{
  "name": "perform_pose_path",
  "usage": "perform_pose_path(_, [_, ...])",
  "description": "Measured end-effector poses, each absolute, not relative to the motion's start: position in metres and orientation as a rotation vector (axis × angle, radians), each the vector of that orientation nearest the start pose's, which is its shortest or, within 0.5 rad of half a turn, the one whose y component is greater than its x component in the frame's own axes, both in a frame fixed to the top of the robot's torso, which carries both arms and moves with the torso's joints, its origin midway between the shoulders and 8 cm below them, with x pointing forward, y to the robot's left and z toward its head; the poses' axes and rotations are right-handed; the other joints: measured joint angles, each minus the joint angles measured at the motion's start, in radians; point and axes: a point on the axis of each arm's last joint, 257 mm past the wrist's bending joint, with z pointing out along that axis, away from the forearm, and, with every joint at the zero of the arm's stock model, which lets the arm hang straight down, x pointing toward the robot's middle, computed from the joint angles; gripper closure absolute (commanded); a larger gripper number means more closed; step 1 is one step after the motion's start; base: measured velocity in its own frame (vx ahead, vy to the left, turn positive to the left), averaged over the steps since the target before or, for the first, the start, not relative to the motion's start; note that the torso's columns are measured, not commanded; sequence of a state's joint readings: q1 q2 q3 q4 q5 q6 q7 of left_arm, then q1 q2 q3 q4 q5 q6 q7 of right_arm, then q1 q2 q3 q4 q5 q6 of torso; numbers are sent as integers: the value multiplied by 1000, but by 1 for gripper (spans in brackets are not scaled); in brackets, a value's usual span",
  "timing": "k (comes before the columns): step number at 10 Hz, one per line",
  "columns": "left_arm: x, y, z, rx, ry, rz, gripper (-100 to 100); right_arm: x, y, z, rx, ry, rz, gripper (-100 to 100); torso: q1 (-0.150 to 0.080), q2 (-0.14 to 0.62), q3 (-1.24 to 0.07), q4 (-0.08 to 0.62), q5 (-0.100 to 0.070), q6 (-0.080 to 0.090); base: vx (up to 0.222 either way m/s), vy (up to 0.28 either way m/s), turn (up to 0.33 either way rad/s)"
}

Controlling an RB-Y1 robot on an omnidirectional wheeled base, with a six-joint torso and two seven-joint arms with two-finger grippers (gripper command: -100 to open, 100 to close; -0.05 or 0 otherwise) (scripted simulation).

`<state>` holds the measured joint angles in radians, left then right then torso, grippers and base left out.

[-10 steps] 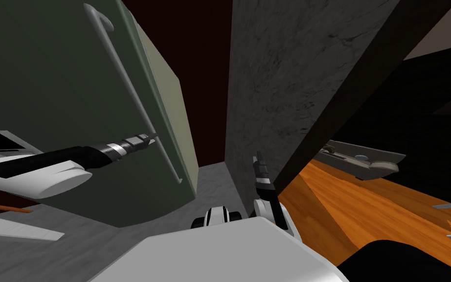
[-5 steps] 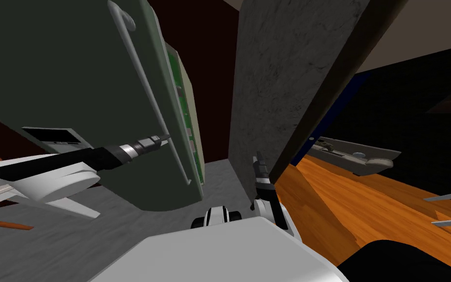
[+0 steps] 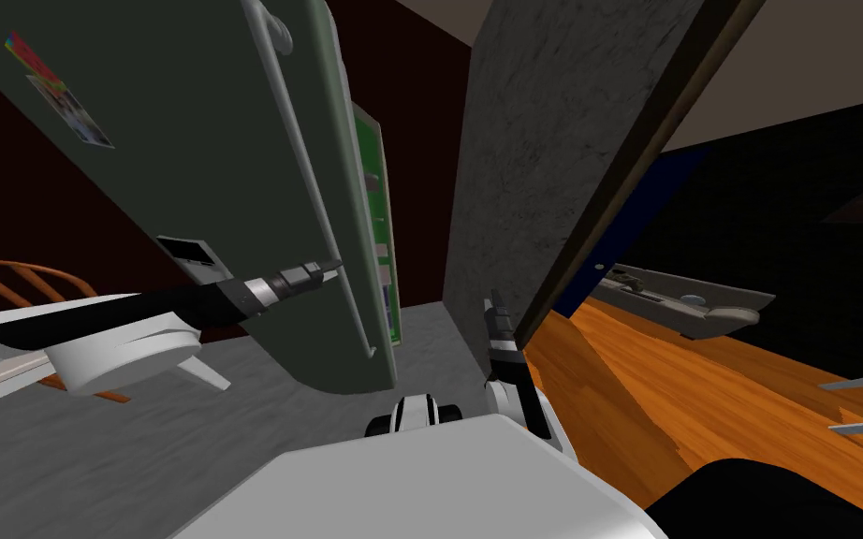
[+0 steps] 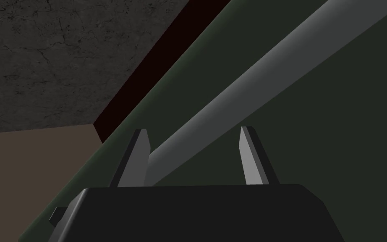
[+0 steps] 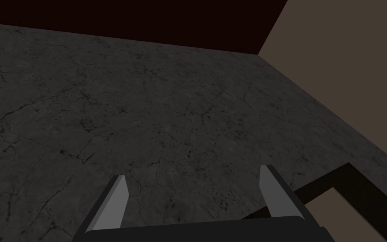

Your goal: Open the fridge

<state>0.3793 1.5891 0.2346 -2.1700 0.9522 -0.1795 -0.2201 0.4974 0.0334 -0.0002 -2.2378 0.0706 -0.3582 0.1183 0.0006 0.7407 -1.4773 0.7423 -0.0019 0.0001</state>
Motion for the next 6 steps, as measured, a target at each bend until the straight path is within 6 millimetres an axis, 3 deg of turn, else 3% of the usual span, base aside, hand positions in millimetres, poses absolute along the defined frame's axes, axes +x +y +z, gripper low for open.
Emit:
perform_pose_path(1, [447,256,64,-132,1639,-1077,100,374,-282,-23,732,783,1105,0,0,4,4,0,2,0,-95,107,-36])
perform_pose_path(3, [441,251,62,-119,1652,-1087,100,374,-282,-23,733,783,1106,0,-5,-2,-1,-1,0,-2,-50,77,6])
perform_pose_path(6, [424,221,61,-52,1671,-1138,100,374,-282,-23,732,783,1105,0,5,1,3,-2,4,-3,-89,239,-9])
